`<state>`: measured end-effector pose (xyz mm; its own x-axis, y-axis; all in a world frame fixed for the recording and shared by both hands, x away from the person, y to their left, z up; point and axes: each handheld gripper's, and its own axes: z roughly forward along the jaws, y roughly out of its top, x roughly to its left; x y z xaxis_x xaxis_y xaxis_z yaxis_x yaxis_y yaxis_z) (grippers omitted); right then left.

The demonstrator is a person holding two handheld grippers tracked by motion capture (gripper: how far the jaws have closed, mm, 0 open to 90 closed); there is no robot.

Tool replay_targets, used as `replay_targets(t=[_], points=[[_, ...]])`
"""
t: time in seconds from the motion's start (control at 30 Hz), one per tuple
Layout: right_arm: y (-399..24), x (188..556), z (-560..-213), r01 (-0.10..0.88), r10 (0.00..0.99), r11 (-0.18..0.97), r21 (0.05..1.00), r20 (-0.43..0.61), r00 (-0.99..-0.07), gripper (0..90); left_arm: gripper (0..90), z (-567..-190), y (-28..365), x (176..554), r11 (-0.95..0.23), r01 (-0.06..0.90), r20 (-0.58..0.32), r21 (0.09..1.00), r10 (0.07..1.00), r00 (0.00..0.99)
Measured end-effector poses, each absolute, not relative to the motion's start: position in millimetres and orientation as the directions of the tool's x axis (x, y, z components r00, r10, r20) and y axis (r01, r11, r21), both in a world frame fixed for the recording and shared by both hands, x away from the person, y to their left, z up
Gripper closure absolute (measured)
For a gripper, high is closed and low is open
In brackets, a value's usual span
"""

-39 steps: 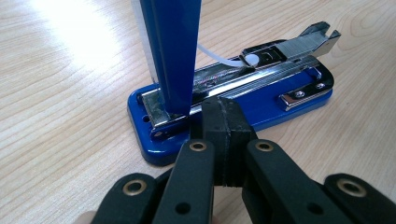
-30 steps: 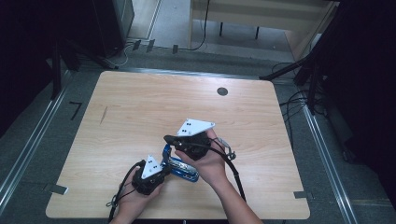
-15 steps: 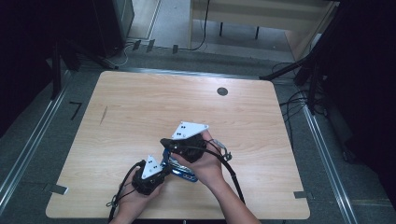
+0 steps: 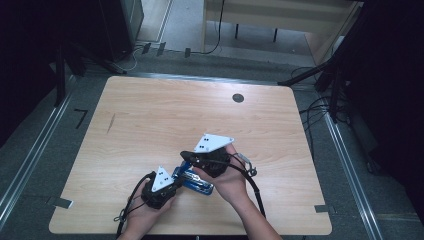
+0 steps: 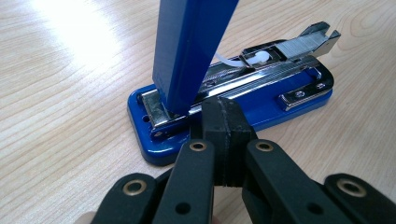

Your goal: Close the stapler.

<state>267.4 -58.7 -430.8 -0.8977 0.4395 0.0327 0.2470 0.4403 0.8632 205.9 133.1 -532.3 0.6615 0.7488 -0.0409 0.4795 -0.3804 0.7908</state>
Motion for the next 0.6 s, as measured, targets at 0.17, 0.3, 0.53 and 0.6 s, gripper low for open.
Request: replay_targets(t=[0.17,0.3,0.53,0.6], points=[[-68.0,265.2,-435.2,0.257,0.452,0.437,0.862,0.036,-0.891,90.0,90.0,-532.4,132.8,205.7,-0.382,0.477,-0.038,0.792,0.748,0.662],[-74.8,263.1,-439.4,0.268,0.462,0.433,0.861,0.043,-0.886,90.0,90.0,-532.3,132.6,205.3,-0.384,0.476,-0.037,0.791,0.747,0.663],[-85.1,259.2,-447.9,0.283,0.475,0.431,0.857,0.052,-0.879,90.0,90.0,-532.8,131.1,204.4,-0.413,0.479,-0.03,0.775,0.733,0.679],[-88.7,257.9,-450.7,0.29,0.48,0.429,0.855,0.056,-0.875,90.0,90.0,-532.9,129.4,203.3,-0.427,0.471,-0.014,0.772,0.729,0.684]])
